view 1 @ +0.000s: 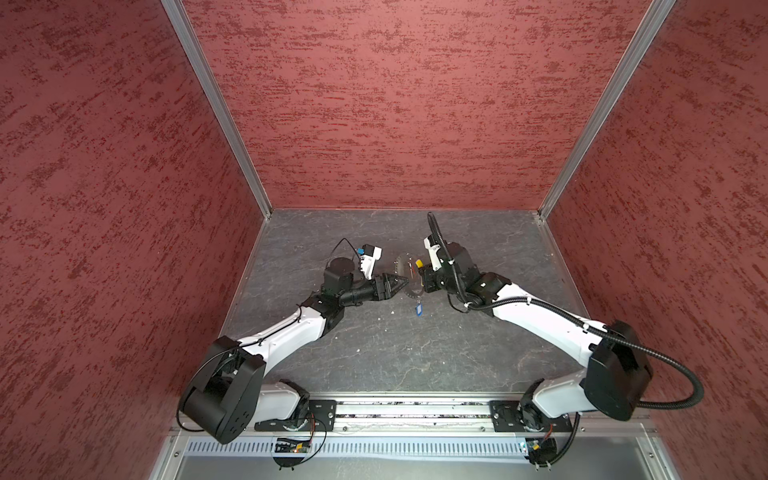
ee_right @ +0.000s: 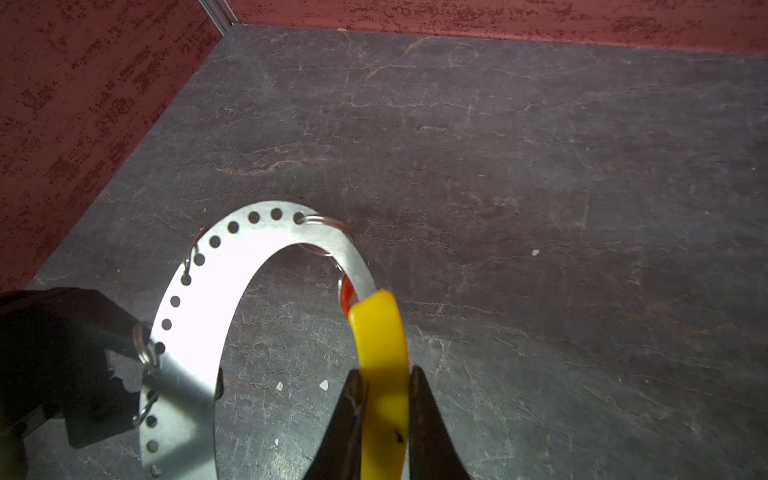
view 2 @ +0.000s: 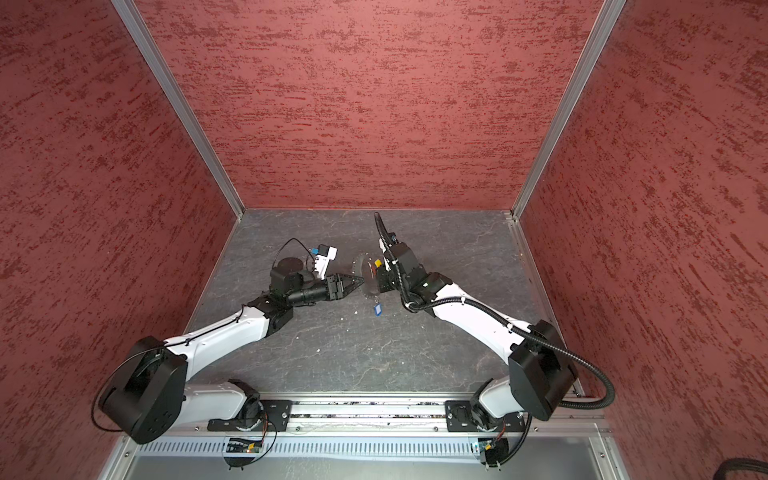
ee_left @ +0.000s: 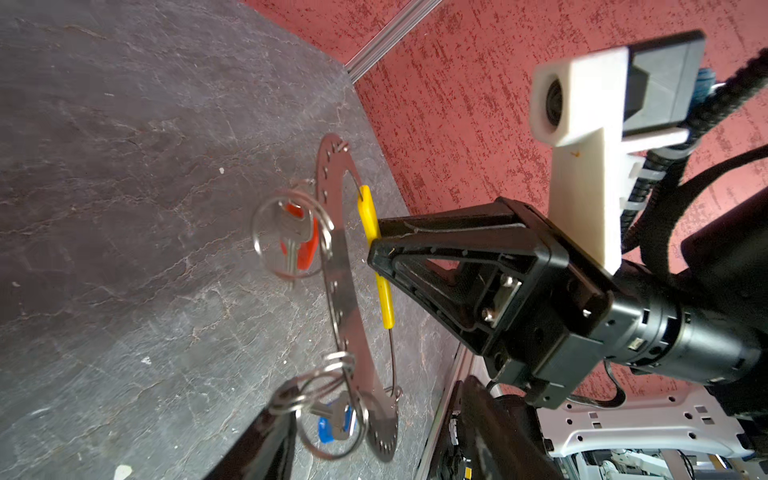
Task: Remove the keys from the keyring
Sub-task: 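Lift the metal ring upright with the right gripper toward the left gripper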
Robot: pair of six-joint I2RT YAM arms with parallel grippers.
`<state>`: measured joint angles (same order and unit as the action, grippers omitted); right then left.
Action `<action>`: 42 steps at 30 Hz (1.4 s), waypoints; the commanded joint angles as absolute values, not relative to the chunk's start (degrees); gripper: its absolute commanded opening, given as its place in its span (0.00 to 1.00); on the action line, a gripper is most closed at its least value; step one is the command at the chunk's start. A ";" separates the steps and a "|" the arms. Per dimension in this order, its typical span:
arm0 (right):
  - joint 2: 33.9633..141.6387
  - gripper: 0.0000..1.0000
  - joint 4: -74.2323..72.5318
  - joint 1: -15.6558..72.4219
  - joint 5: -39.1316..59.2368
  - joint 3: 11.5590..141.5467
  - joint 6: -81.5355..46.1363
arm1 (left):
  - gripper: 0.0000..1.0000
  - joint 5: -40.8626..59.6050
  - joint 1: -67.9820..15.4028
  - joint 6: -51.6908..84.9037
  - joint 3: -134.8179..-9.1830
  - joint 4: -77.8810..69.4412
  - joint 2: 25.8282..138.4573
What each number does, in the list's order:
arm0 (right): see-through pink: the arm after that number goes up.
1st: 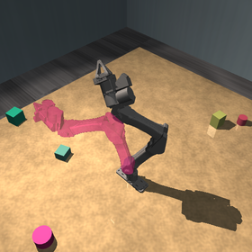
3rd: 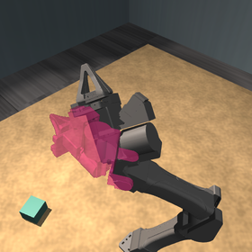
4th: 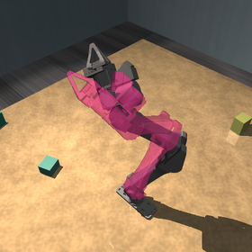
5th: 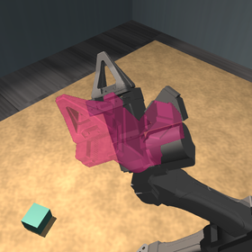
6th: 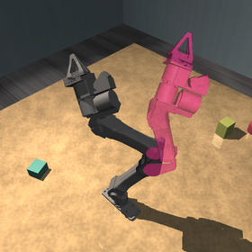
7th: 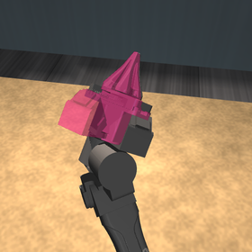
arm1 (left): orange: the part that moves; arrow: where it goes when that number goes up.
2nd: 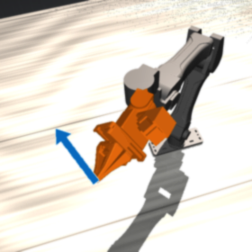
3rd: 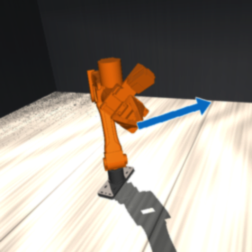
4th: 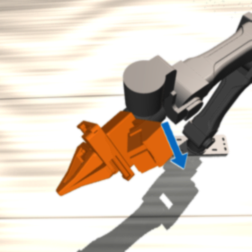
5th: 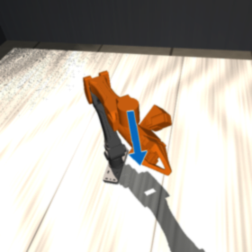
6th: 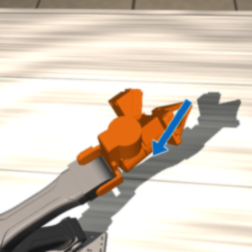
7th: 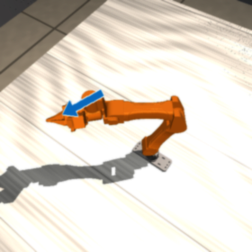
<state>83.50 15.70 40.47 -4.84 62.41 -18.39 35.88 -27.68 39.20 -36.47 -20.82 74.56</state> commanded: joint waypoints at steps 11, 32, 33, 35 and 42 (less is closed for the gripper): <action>87.18 0.00 20.73 42.37 -11.53 70.85 -27.30 | 0.50 32.19 -26.85 41.78 -32.39 -26.74 69.70; 86.89 0.00 18.50 45.35 -11.13 72.31 -31.26 | 0.04 32.31 -26.19 45.42 -30.94 -31.60 67.62; 86.22 0.00 17.77 45.35 -11.30 71.80 -31.44 | 0.02 32.35 -26.16 45.76 -31.17 -31.12 67.13; 84.53 0.05 16.12 45.35 -11.43 70.66 -31.55 | 0.00 31.90 -26.13 46.06 -31.65 -29.42 66.01; 74.06 0.46 1.25 45.35 -9.61 60.14 -29.28 | 0.00 29.31 -25.54 48.34 -33.41 -22.08 61.72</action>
